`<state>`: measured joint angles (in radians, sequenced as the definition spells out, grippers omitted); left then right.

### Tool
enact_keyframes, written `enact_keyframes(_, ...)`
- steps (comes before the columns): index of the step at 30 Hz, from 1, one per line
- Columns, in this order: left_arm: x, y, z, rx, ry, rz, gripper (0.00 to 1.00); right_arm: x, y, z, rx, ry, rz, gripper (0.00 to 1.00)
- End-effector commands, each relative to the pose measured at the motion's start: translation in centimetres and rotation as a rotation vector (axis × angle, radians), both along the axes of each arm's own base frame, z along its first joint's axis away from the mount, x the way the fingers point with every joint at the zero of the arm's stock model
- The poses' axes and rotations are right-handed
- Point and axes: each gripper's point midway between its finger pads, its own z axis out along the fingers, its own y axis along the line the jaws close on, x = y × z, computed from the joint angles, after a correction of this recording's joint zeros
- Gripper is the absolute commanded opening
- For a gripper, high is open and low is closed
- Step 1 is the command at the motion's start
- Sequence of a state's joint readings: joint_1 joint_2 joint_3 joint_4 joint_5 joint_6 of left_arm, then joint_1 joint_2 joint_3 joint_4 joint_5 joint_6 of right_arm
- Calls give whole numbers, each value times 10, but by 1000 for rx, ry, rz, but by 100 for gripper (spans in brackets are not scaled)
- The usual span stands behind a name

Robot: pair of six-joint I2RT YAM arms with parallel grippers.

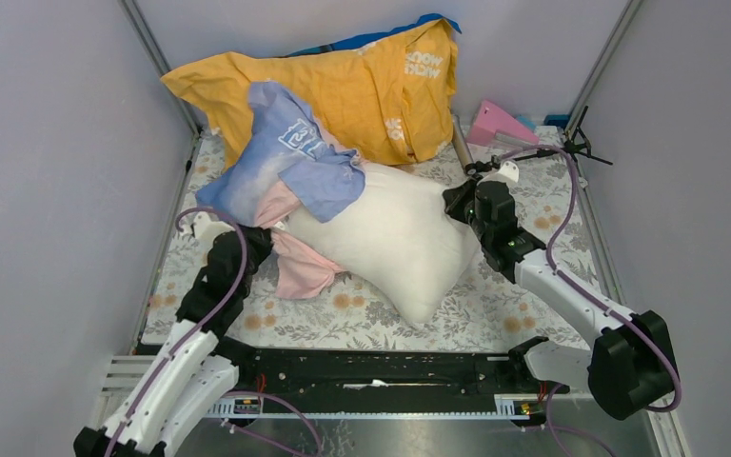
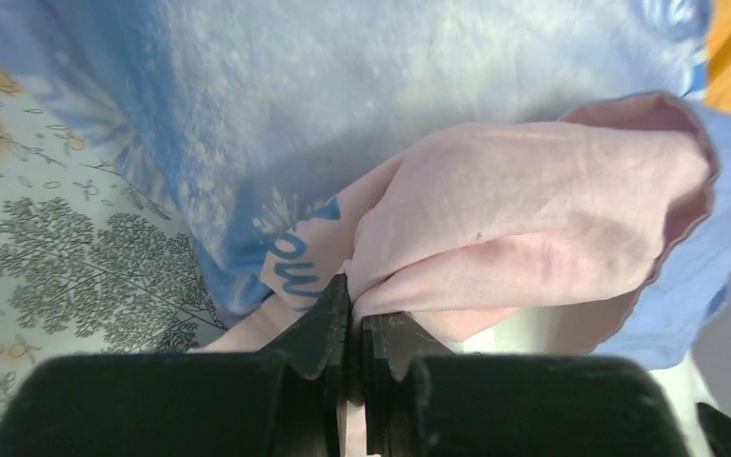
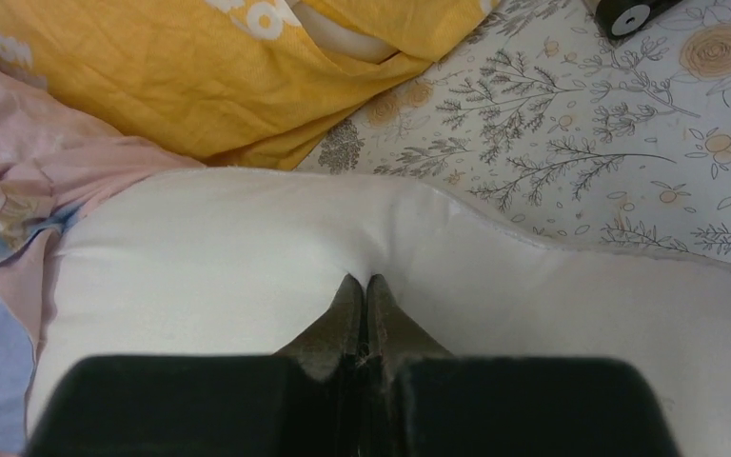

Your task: Remove the pillowcase from the pillow

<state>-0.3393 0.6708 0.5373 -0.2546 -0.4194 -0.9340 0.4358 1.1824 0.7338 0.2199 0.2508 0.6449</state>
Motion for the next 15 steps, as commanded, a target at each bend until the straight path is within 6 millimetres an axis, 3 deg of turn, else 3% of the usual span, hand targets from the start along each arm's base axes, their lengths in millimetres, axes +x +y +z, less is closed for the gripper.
enact_keyframes(1,-30,85,13,89,-78,396,0,0,-82,-8,-167,74,-277,0)
enact_keyframes(5,-17,59,22,96,-131,225,0,1,-81,17,-159,32,-254,0)
enact_keyframes(8,0,21,32,101,-144,16,0,3,-57,32,-165,31,-107,4)
enact_keyframes(9,5,7,34,97,-142,-61,0,3,-46,35,-167,45,-34,16)
enact_keyframes(10,10,-6,38,94,-148,-132,0,2,-31,40,-168,45,62,37)
enact_keyframes(11,13,-21,40,84,-151,-205,0,-1,-15,47,-160,40,158,66)
enact_keyframes(12,16,-32,40,74,-151,-264,0,-6,-2,51,-145,41,240,82)
enact_keyframes(13,18,-42,40,62,-148,-311,0,-11,7,56,-136,46,293,89)
enact_keyframes(15,20,-55,36,46,-132,-379,0,-22,21,68,-179,36,360,95)
